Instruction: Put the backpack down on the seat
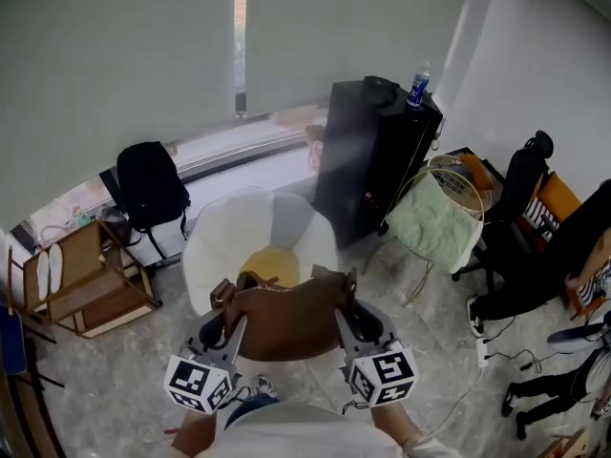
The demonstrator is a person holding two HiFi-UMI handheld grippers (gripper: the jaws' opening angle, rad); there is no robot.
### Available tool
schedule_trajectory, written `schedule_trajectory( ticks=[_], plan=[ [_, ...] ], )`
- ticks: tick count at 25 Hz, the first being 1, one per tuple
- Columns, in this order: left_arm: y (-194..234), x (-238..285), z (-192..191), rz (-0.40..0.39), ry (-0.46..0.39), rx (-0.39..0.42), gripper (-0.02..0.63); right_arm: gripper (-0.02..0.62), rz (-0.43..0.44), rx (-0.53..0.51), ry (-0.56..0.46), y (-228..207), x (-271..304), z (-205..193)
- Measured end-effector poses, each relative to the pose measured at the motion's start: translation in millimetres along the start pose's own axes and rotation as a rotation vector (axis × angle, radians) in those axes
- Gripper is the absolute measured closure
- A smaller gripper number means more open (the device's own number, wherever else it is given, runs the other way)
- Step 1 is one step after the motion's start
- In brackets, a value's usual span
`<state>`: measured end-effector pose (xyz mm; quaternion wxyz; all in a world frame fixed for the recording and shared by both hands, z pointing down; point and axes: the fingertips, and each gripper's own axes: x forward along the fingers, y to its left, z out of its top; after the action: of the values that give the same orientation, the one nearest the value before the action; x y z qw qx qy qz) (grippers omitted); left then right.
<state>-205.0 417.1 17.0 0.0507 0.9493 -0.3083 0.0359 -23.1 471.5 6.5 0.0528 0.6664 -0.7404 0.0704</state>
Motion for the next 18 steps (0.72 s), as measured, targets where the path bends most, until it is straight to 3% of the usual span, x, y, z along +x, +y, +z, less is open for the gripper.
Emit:
schedule_trajectory(
  ticks=[10, 18],
  plan=[
    [62, 28, 22, -0.065, -0.018, 0.037, 0.500, 0.466, -0.043, 0.027, -0.031, 9, 61, 19],
    [78, 57, 21, -0.042, -0.001, 0.013, 0.500, 0.466, -0.012, 0.032, -0.008, -10, 95, 20]
  ],
)
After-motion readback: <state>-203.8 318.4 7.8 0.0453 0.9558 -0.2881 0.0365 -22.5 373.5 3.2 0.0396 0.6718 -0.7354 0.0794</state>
